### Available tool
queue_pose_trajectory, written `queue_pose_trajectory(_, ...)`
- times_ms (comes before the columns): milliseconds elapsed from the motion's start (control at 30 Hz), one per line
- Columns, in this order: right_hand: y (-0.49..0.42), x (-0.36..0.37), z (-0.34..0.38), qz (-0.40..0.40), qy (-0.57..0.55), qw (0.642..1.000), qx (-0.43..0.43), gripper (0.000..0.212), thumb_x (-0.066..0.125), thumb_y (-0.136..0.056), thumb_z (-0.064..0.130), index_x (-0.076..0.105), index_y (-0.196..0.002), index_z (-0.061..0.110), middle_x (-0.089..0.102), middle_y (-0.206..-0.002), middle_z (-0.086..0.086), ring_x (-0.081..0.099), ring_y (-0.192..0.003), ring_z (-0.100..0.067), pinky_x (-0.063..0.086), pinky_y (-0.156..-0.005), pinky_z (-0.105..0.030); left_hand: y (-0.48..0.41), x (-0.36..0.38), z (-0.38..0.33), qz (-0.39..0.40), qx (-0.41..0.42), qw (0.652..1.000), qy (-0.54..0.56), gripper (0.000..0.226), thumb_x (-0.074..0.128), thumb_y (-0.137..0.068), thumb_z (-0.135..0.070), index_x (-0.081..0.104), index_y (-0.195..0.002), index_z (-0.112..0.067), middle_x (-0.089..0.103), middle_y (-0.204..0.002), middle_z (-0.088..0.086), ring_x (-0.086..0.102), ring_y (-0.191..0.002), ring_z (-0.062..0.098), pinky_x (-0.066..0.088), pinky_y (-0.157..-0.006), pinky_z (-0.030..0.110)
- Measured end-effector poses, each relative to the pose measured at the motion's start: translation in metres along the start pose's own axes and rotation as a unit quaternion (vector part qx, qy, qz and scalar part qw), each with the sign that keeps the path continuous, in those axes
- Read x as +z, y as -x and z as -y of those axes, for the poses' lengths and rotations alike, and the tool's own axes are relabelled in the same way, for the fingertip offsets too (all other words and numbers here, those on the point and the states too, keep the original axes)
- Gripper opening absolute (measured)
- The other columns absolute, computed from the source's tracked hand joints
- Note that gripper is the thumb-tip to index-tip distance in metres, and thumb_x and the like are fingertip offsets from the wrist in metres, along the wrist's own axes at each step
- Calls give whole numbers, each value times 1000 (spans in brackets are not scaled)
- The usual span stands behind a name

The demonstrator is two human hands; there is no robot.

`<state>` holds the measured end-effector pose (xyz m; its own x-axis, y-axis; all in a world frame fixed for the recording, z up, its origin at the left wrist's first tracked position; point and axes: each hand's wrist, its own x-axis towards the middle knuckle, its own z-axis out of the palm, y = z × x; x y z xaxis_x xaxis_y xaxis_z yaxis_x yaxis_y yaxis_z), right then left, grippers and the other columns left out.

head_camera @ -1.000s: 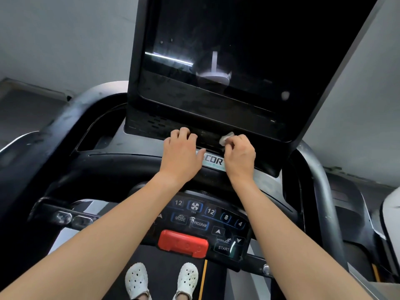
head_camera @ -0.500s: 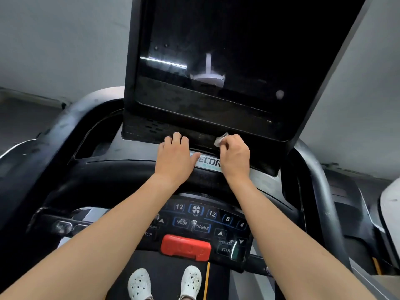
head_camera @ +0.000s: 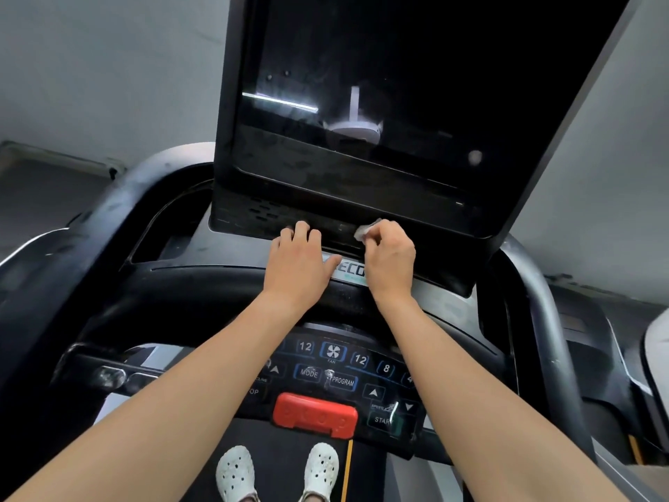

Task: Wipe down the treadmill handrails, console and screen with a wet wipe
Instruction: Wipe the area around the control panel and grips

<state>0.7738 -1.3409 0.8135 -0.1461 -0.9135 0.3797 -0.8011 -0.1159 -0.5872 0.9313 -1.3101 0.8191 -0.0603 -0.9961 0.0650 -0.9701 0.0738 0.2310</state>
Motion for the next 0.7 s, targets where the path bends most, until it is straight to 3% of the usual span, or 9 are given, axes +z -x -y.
queue_pose_trajectory(100, 1, -10, -10, -6, 11, 1000, 26, 20, 62, -94, 3, 61, -79, 16, 60, -81, 10, 55, -72, -2, 40, -68, -8, 0, -1, 2, -3, -2, 1000, 5, 60, 49, -101, -59, 55, -137, -11, 49, -143, 10, 51, -125, 29, 45, -103, 40)
queue_pose_trajectory(267, 8, -22, -23, -53, 29, 992, 112, 24, 62, -93, 3, 56, -75, 18, 59, -79, 5, 55, -72, -10, 46, -68, -25, -1, 3, 3, 1, 3, 1000, 2, 61, 45, -102, -61, 54, -138, -12, 48, -146, 10, 49, -127, 30, 44, -104, 40)
queue_pose_trajectory(367, 4, -15, -6, -29, 20, 997, 75, 24, 62, -94, 3, 58, -76, 19, 59, -80, 8, 52, -70, -2, 44, -68, -17, -1, 3, 2, -4, -1, 1000, 5, 60, 46, -102, -60, 55, -137, -12, 48, -145, 10, 49, -127, 30, 44, -104, 40)
queue_pose_trajectory(500, -3, 7, 17, 34, 14, 999, -11, 15, 63, -94, 4, 69, -84, 14, 64, -85, 10, 58, -76, -3, 46, -71, -14, 0, 4, 3, -9, -2, 1000, 5, 58, 46, -101, -60, 56, -134, -12, 50, -142, 10, 50, -125, 29, 44, -103, 40)
queue_pose_trajectory(700, 2, 3, 1, 0, 61, 997, -45, 13, 65, -95, 6, 70, -84, 11, 60, -76, 3, 54, -65, -11, 48, -60, -27, 0, 4, 5, -9, -1, 1000, 14, 59, 45, -101, -61, 56, -133, -13, 51, -140, 8, 50, -124, 28, 44, -102, 39)
